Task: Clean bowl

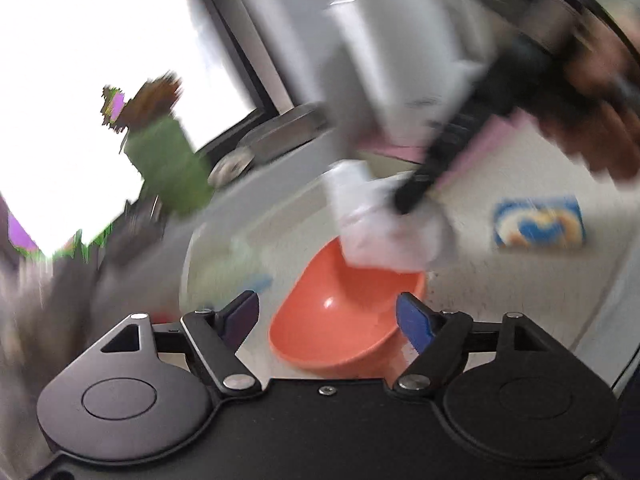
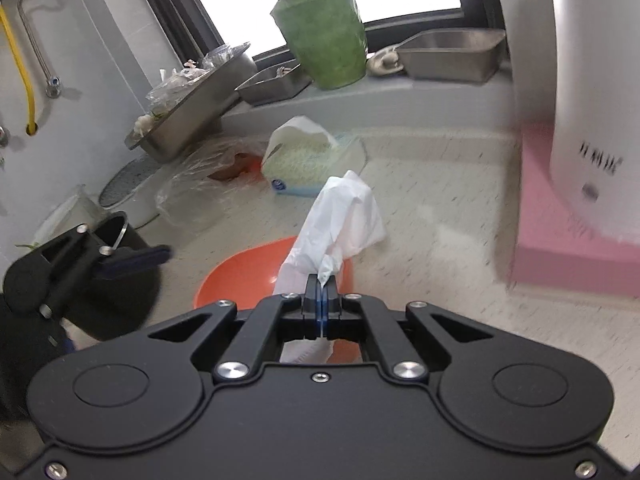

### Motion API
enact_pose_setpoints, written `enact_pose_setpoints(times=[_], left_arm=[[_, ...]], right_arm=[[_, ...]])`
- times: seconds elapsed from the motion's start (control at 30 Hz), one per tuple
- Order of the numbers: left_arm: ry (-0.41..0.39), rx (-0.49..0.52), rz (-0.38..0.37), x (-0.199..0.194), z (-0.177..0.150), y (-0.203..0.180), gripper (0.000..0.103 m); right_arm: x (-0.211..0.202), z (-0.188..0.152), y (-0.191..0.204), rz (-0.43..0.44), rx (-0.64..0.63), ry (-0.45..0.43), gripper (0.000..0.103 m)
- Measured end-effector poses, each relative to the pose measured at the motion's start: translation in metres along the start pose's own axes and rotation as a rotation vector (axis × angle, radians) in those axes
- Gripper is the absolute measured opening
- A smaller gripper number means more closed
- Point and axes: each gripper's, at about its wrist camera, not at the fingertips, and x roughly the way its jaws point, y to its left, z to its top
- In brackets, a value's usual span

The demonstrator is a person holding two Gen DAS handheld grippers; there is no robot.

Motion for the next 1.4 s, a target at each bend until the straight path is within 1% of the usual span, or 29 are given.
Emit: enact_pose_setpoints(times=[0.13, 0.17, 0.23, 0.33, 0.4, 0.47, 0.53, 0.57, 0.67, 0.7, 0.8, 0.83, 0.9, 0.93, 1.0, 1.03, 1.07, 1.1, 1.13, 1.17, 1.23, 1.33, 1.37, 1.4], left_arm=[[0.033, -0.192, 0.037, 0.002, -0.010, 0.013, 0.075], [0.042, -0.222, 0.040, 0.001, -0.012, 0.015, 0.075], [0.071, -0.325, 0.037, 0.002, -0.017, 0.021, 0.075], [0.090, -0.496, 0.024, 0.002, -0.022, 0.029, 0.075], [0.114, -0.577, 0.050, 0.001, -0.021, 0.032, 0.075], [0.136, -0.618, 0.075, -0.002, -0.020, 0.029, 0.075], [0.151, -0.640, 0.088, -0.005, -0.020, 0.024, 0.075], [0.153, -0.641, 0.077, -0.006, -0.020, 0.022, 0.075], [0.163, -0.619, 0.029, -0.004, -0.021, 0.015, 0.075], [0.165, -0.602, 0.010, -0.003, -0.020, 0.012, 0.075], [0.173, -0.538, -0.004, 0.002, -0.018, 0.002, 0.075], [0.178, -0.532, -0.007, 0.003, -0.018, 0.000, 0.075], [0.189, -0.528, -0.016, 0.005, -0.019, -0.004, 0.075], [0.196, -0.528, -0.021, 0.007, -0.019, -0.006, 0.075], [0.213, -0.520, -0.024, 0.009, -0.021, -0.012, 0.075], [0.220, -0.515, -0.021, 0.010, -0.021, -0.014, 0.075], [0.229, -0.507, -0.009, 0.011, -0.020, -0.016, 0.075], [0.238, -0.499, 0.002, 0.013, -0.019, -0.017, 0.075], [0.245, -0.492, 0.013, 0.014, -0.018, -0.018, 0.075], [0.249, -0.489, 0.027, 0.014, -0.018, -0.019, 0.075], [0.263, -0.499, 0.044, 0.015, -0.017, -0.018, 0.075], [0.300, -0.545, 0.049, 0.017, -0.016, -0.011, 0.075], [0.312, -0.549, 0.059, 0.016, -0.014, -0.010, 0.076], [0.332, -0.552, 0.089, 0.014, -0.011, -0.007, 0.076]], right_arm=[[-0.005, 0.002, -0.006, -0.063, -0.020, -0.023, 0.001], [-0.007, 0.002, -0.007, -0.080, -0.030, -0.028, 0.001], [-0.010, 0.001, -0.009, -0.117, -0.053, -0.038, 0.001], [-0.011, -0.009, -0.015, -0.189, -0.109, -0.014, 0.001], [-0.010, -0.018, -0.016, -0.245, -0.160, 0.009, 0.002], [-0.013, -0.033, -0.018, -0.306, -0.208, 0.041, 0.002], [-0.019, -0.044, -0.024, -0.334, -0.194, 0.057, 0.002], [-0.022, -0.050, -0.029, -0.347, -0.177, 0.064, 0.002], [-0.023, -0.054, -0.041, -0.328, -0.106, 0.074, 0.002], [-0.020, -0.051, -0.045, -0.318, -0.077, 0.068, 0.002], [-0.006, -0.036, -0.042, -0.301, -0.089, 0.046, 0.002], [-0.004, -0.035, -0.041, -0.299, -0.093, 0.042, 0.002], [0.011, -0.017, -0.034, -0.288, -0.117, 0.003, 0.002], [0.020, -0.006, -0.031, -0.285, -0.122, -0.021, 0.004], [0.031, 0.004, -0.030, -0.272, -0.136, -0.029, 0.026], [0.038, 0.008, -0.028, -0.271, -0.154, -0.021, 0.051], [0.050, 0.013, -0.026, -0.286, -0.188, 0.000, 0.074], [0.052, 0.014, -0.024, -0.308, -0.205, 0.000, 0.080], [0.056, 0.013, -0.019, -0.365, -0.250, -0.005, 0.087], [0.055, 0.011, -0.017, -0.375, -0.270, -0.014, 0.090], [0.047, 0.006, -0.012, -0.356, -0.274, -0.015, 0.093], [0.026, -0.001, -0.003, -0.338, -0.283, -0.020, 0.094], [0.019, -0.004, 0.001, -0.336, -0.287, -0.020, 0.095], [0.012, -0.006, 0.005, -0.334, -0.284, -0.020, 0.096]])
